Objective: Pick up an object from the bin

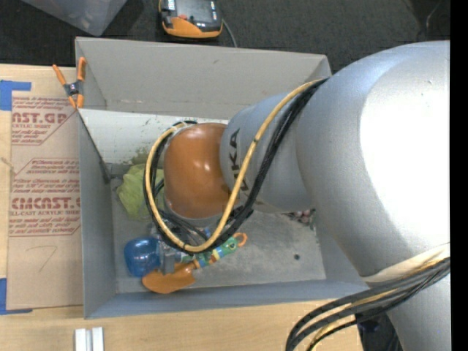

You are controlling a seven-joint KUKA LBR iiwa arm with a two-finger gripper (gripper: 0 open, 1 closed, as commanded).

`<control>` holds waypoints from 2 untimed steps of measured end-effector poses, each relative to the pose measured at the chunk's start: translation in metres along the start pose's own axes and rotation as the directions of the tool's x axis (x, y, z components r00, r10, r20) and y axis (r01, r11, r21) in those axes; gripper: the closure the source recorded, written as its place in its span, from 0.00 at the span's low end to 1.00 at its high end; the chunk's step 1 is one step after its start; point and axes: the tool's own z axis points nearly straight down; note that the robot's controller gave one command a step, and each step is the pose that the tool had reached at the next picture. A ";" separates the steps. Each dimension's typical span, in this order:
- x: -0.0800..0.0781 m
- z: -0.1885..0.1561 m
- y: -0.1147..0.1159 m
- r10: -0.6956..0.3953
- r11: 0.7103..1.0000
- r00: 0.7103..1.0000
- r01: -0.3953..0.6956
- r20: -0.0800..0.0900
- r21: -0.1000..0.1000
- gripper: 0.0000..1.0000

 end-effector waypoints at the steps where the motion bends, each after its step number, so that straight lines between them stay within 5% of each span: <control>1: -0.001 -0.014 0.000 0.000 1.000 1.000 0.000 0.003 0.000 1.00; 2: 0.000 -0.032 0.000 0.000 1.000 1.000 0.000 0.001 -0.001 1.00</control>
Offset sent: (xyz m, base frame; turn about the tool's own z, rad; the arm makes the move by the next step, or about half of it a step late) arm 0.0010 0.0002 0.0385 0.0001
